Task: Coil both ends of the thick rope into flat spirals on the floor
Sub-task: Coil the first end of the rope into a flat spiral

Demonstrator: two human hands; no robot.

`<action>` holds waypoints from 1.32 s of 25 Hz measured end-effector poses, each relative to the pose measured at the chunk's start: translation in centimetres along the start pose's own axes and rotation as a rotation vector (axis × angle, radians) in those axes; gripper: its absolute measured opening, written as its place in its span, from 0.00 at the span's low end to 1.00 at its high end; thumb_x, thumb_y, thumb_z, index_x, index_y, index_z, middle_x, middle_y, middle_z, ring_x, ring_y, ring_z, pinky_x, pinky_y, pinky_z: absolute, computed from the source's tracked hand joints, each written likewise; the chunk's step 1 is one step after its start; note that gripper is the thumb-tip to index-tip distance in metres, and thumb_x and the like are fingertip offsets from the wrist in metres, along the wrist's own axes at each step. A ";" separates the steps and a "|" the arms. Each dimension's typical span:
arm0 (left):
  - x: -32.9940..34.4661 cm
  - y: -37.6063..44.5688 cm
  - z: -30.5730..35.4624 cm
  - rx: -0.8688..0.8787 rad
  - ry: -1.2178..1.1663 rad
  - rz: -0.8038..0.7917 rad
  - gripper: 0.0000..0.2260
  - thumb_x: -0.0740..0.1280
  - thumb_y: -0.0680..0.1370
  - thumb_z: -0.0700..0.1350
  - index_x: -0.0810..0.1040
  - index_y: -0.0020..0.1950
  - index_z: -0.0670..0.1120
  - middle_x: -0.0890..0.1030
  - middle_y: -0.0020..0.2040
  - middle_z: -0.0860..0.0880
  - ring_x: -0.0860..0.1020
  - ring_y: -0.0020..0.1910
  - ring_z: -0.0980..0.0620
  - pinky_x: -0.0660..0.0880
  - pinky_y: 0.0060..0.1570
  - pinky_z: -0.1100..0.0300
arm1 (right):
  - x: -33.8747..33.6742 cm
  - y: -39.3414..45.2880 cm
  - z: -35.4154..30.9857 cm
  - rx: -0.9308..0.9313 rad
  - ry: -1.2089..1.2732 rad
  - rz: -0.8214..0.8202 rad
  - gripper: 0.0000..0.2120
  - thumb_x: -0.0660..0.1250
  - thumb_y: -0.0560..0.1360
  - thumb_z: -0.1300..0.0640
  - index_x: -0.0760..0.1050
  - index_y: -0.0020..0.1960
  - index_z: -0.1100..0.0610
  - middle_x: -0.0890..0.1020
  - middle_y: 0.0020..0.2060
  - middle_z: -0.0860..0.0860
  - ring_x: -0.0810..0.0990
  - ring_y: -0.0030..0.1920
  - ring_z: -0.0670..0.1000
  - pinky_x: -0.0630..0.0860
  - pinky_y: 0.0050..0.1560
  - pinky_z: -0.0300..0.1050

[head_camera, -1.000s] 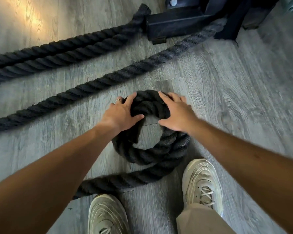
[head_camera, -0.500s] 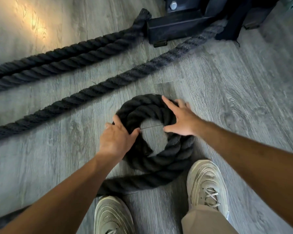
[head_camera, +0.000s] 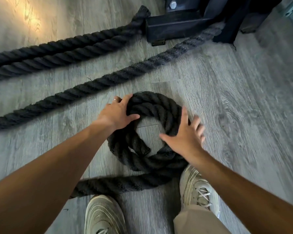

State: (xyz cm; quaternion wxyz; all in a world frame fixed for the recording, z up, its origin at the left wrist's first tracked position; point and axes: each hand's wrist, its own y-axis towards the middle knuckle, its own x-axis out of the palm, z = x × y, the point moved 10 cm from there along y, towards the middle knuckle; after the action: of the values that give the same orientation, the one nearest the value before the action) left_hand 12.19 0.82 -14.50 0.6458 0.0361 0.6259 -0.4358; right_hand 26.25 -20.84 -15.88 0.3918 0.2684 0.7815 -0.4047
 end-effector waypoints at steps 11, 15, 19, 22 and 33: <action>2.1 -7.8 -6.3 -0.462 -0.235 0.062 0.40 0.68 0.69 0.72 0.62 0.62 0.41 0.78 0.56 0.36 0.81 0.50 0.36 0.77 0.42 0.49 | -0.3 6.6 -8.5 -0.487 -0.237 -0.229 0.53 0.75 0.70 0.42 0.42 0.82 0.43 0.59 0.78 0.50 0.56 0.77 0.59 0.68 0.68 0.57; 2.6 -7.7 -8.0 -0.544 -0.215 -0.064 0.51 0.65 0.62 0.79 0.58 0.69 0.43 0.72 0.67 0.37 0.76 0.61 0.36 0.77 0.58 0.41 | -1.9 4.1 -6.9 -0.322 -0.071 0.019 0.53 0.73 0.69 0.34 0.46 0.82 0.46 0.56 0.78 0.52 0.56 0.76 0.60 0.60 0.73 0.63; -1.8 -2.5 -5.8 -0.278 -0.287 0.056 0.49 0.65 0.66 0.77 0.56 0.80 0.53 0.64 0.76 0.39 0.68 0.72 0.35 0.70 0.68 0.41 | -0.6 -2.2 1.7 0.125 0.174 0.078 0.58 0.72 0.66 0.30 0.40 0.81 0.47 0.50 0.78 0.57 0.50 0.77 0.63 0.55 0.73 0.67; -1.8 0.3 -3.3 -0.108 -0.244 -0.007 0.42 0.67 0.72 0.71 0.59 0.81 0.57 0.70 0.74 0.42 0.73 0.69 0.40 0.72 0.66 0.49 | 2.0 -4.8 3.6 0.220 0.292 -0.022 0.58 0.72 0.69 0.33 0.38 0.82 0.49 0.52 0.76 0.59 0.52 0.77 0.65 0.62 0.71 0.64; 2.8 -9.1 -9.2 -0.599 -0.509 -0.019 0.41 0.69 0.67 0.74 0.62 0.62 0.44 0.82 0.45 0.43 0.85 0.35 0.42 0.84 0.35 0.46 | -4.1 5.9 -6.3 -0.292 0.010 0.036 0.47 0.76 0.70 0.39 0.58 0.81 0.50 0.68 0.72 0.52 0.62 0.74 0.58 0.69 0.70 0.59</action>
State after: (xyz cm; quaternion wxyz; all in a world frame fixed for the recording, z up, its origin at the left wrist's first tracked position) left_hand -0.92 -0.83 -14.31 0.7581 -0.2691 0.5456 -0.2349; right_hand 30.36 -12.77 -12.68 0.4298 0.2247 0.8291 -0.2783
